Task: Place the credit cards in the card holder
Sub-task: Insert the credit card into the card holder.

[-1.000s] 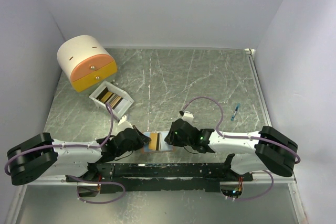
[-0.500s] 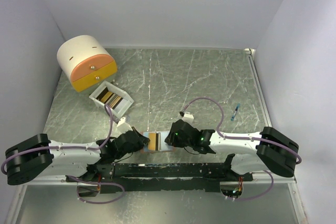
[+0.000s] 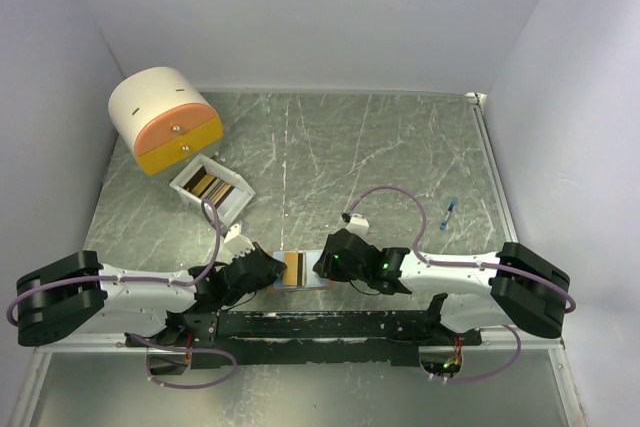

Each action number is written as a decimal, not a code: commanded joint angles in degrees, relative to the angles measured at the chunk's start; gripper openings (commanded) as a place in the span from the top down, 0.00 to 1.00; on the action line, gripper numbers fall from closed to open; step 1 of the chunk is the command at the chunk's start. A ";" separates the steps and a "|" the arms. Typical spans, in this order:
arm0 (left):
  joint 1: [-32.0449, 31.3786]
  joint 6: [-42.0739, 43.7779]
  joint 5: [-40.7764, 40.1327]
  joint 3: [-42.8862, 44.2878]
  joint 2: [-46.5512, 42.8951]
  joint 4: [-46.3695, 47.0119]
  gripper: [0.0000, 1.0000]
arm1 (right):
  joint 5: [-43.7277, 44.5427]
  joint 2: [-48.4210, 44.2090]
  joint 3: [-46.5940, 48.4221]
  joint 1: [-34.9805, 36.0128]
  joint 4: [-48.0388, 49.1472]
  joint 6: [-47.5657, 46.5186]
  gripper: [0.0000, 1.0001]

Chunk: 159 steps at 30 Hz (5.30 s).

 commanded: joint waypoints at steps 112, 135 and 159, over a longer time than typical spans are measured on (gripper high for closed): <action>-4.88 19.18 3.05 11.53 13.47 9.26 0.47 | 1.24 -0.28 -3.22 -0.98 1.03 -0.43 0.73; -4.36 19.85 5.05 11.54 11.61 9.87 0.47 | 1.73 -0.93 -3.89 -0.93 1.95 1.29 0.74; 16.75 23.04 18.98 11.61 -9.36 -28.98 0.40 | 8.30 -4.11 10.64 -2.75 -23.85 -16.12 0.67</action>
